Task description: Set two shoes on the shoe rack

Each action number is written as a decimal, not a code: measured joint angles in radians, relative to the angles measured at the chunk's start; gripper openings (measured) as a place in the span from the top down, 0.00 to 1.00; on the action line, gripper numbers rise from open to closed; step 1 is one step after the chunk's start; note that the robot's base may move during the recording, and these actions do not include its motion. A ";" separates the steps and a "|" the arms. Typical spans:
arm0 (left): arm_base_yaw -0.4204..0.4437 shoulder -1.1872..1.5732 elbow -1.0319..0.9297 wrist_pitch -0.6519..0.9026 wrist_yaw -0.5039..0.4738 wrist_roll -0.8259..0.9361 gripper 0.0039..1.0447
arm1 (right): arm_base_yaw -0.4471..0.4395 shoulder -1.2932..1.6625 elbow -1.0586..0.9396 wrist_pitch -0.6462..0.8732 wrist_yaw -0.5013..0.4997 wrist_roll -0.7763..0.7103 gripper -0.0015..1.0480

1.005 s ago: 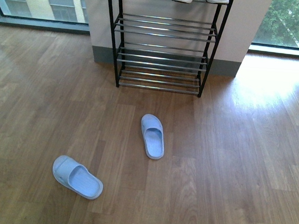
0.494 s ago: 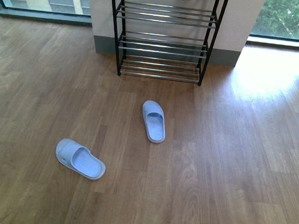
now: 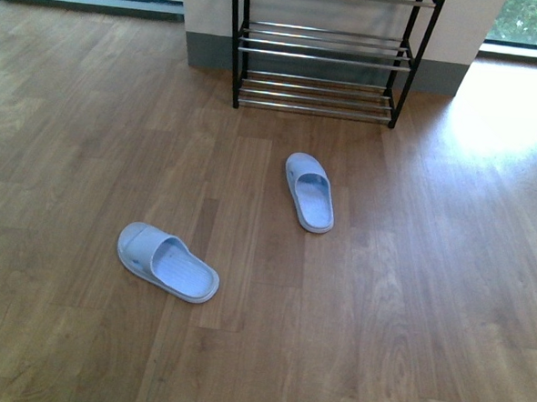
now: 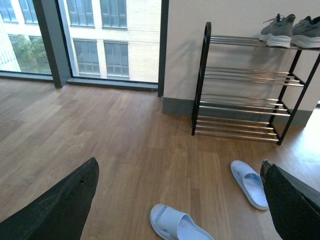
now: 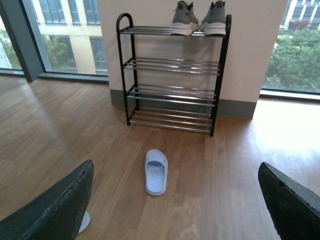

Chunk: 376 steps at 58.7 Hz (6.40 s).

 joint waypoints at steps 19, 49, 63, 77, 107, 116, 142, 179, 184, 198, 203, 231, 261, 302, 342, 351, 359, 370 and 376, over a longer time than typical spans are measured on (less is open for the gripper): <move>0.000 0.000 0.000 0.000 0.006 0.000 0.09 | 0.000 0.000 0.000 0.000 0.009 0.000 0.09; 0.000 0.000 0.000 0.000 0.003 0.000 0.09 | 0.000 0.000 0.000 0.000 0.005 0.000 0.09; 0.000 0.000 0.000 0.000 0.004 0.001 0.09 | 0.000 0.000 0.000 0.000 0.009 0.000 0.09; 0.000 0.000 0.000 0.000 0.001 0.000 0.09 | 0.000 0.000 0.000 0.000 0.003 0.000 0.09; 0.000 0.000 0.000 0.000 0.004 0.001 0.09 | 0.000 0.000 0.000 0.000 0.007 0.000 0.09; 0.000 0.000 0.000 0.000 0.003 0.000 0.09 | 0.000 0.000 0.000 0.000 0.005 0.000 0.09; 0.000 0.000 0.000 0.000 0.003 0.000 0.09 | 0.000 0.000 0.000 0.000 0.005 0.000 0.09; 0.000 0.000 0.000 0.000 0.004 0.000 0.09 | 0.060 0.245 0.017 0.148 0.308 -0.033 0.09; 0.000 0.000 0.000 0.000 0.004 0.000 0.09 | 0.008 0.479 0.042 0.312 0.247 -0.024 0.09; 0.000 0.000 0.000 0.000 0.003 0.000 0.09 | -0.060 1.314 0.252 0.724 0.115 -0.026 0.09; 0.000 0.000 0.000 0.000 0.004 0.000 0.09 | -0.069 1.565 0.358 0.780 0.109 -0.026 0.09; 0.000 0.000 0.000 0.000 0.004 0.000 0.09 | -0.162 2.510 0.936 0.797 0.116 -0.101 0.09; 0.000 0.000 0.000 0.000 0.004 0.000 0.09 | -0.249 2.819 1.162 0.796 0.120 -0.233 0.09; 0.000 0.000 0.000 0.000 0.004 0.000 0.09 | -0.239 2.951 1.394 0.711 0.006 -0.158 0.58; 0.000 0.000 0.000 0.000 0.004 0.000 0.09 | -0.222 2.697 1.054 0.930 0.029 0.000 0.98; 0.000 0.000 0.000 0.000 0.004 0.000 0.09 | -0.225 2.481 0.840 1.007 0.039 0.028 0.98; 0.000 0.000 0.000 0.000 0.004 0.000 0.09 | -0.236 2.222 0.602 0.999 0.021 0.055 0.98; 0.000 0.000 0.000 0.000 0.004 0.000 0.09 | -0.231 1.788 0.346 0.868 -0.002 0.086 0.98; 0.000 0.000 0.000 0.000 0.004 0.000 0.09 | -0.207 1.484 0.232 0.718 0.043 0.123 0.98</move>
